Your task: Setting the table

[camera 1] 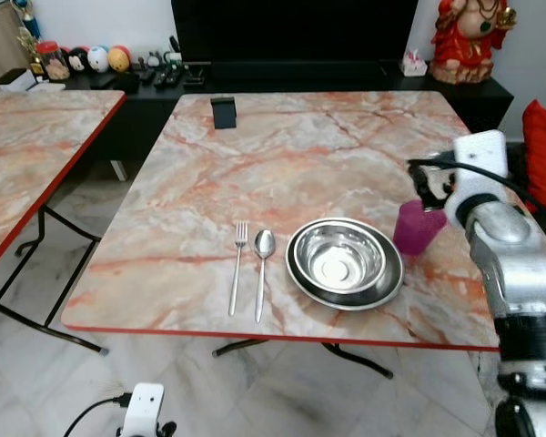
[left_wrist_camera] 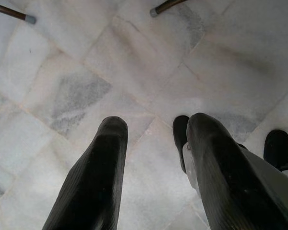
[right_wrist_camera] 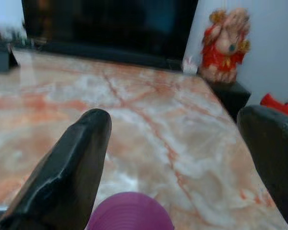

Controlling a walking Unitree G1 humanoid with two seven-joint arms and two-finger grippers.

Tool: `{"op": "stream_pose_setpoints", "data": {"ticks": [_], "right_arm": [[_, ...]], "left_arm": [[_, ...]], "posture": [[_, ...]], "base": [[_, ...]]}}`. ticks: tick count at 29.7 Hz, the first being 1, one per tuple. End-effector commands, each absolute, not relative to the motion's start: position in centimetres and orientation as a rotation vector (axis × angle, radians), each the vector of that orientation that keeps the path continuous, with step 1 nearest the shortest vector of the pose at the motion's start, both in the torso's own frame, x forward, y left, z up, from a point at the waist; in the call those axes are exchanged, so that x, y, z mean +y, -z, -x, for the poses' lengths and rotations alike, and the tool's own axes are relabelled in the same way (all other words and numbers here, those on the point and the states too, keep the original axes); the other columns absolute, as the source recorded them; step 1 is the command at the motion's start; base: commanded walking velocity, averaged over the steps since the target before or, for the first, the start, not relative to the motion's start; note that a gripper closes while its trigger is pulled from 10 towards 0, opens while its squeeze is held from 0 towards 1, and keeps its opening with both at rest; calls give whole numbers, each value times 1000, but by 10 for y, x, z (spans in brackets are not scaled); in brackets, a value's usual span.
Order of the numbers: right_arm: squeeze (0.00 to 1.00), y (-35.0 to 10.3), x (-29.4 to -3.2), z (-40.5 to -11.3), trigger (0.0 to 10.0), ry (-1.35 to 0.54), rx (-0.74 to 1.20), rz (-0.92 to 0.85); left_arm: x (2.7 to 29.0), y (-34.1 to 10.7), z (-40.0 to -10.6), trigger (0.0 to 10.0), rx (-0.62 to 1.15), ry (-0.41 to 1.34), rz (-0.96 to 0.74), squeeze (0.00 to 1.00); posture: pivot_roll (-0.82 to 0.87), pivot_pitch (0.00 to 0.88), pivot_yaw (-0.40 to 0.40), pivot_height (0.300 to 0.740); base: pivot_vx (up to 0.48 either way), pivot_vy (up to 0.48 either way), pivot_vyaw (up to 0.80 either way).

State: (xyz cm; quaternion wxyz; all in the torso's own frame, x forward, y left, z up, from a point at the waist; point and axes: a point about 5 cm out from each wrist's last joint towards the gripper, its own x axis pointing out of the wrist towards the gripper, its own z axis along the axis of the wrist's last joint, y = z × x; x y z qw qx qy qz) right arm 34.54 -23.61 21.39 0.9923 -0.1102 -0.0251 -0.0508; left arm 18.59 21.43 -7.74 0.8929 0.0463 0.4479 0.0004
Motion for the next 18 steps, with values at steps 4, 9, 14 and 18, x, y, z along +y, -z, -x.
{"op": "stream_pose_setpoints", "data": {"ticks": [4, 9, 14, 18], "right_arm": [[0, -205, -224, -321, 10000, 132, -201, 192], [0, -184, -231, -301, 10000, 167, -212, 146], [0, -178, -233, -293, 10000, 183, -222, 125], [0, -157, -236, -269, 10000, 224, -203, 131]], "left_arm": [[217, 78, -183, 10000, 924, -7, -111, 0], [218, 78, -182, 10000, 918, -9, -133, 0], [218, 79, -179, 10000, 921, 0, -145, 0], [218, 80, -176, 10000, 910, -17, -151, 0]], "posture": [[-71, 0, 37, 740], [-76, 0, 43, 740], [-78, 0, 39, 740], [-58, 0, 28, 740]], "base": [[0, 0, 0], [0, 0, 0], [0, 0, 0], [0, 0, 0]]}}
